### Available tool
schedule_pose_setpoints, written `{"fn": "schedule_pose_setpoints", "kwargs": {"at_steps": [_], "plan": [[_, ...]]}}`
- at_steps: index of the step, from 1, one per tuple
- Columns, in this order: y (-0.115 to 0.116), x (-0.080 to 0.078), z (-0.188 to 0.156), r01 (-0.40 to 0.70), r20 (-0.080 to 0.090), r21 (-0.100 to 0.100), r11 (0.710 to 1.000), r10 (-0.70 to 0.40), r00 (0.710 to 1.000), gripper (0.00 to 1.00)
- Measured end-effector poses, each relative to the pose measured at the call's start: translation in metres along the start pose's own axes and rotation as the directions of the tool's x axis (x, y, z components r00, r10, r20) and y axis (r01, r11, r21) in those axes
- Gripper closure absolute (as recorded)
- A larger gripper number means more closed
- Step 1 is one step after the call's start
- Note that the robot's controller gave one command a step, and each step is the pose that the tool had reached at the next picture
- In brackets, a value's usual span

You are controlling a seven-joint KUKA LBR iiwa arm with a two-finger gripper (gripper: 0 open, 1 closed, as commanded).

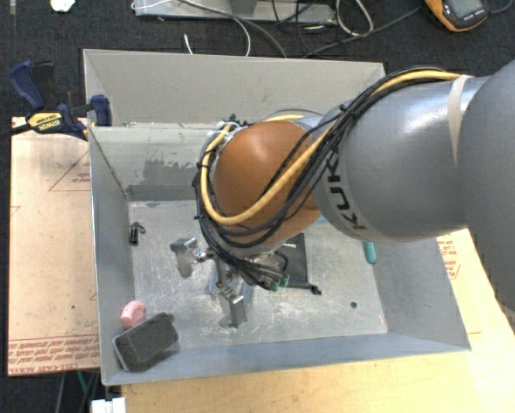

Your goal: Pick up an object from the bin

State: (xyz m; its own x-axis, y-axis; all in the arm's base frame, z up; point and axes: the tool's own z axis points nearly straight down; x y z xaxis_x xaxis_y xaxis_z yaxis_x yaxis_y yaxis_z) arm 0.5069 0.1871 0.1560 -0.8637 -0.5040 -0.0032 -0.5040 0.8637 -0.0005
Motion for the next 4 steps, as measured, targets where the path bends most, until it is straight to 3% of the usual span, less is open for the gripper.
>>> {"fn": "schedule_pose_setpoints", "kwargs": {"at_steps": [1, 2, 3, 4], "plan": [[0.046, -0.004, 0.027, 0.102, -0.005, -0.006, 0.995, -0.102, 0.995, 0.00], [0.061, -0.015, 0.075, 0.317, 0.016, 0.014, 0.948, -0.317, 0.948, 0.00], [0.065, -0.007, 0.085, 0.295, 0.005, -0.004, 0.955, -0.295, 0.955, 1.00], [0.066, -0.007, 0.085, 0.296, 0.007, -0.004, 0.955, -0.296, 0.955, 1.00]]}}
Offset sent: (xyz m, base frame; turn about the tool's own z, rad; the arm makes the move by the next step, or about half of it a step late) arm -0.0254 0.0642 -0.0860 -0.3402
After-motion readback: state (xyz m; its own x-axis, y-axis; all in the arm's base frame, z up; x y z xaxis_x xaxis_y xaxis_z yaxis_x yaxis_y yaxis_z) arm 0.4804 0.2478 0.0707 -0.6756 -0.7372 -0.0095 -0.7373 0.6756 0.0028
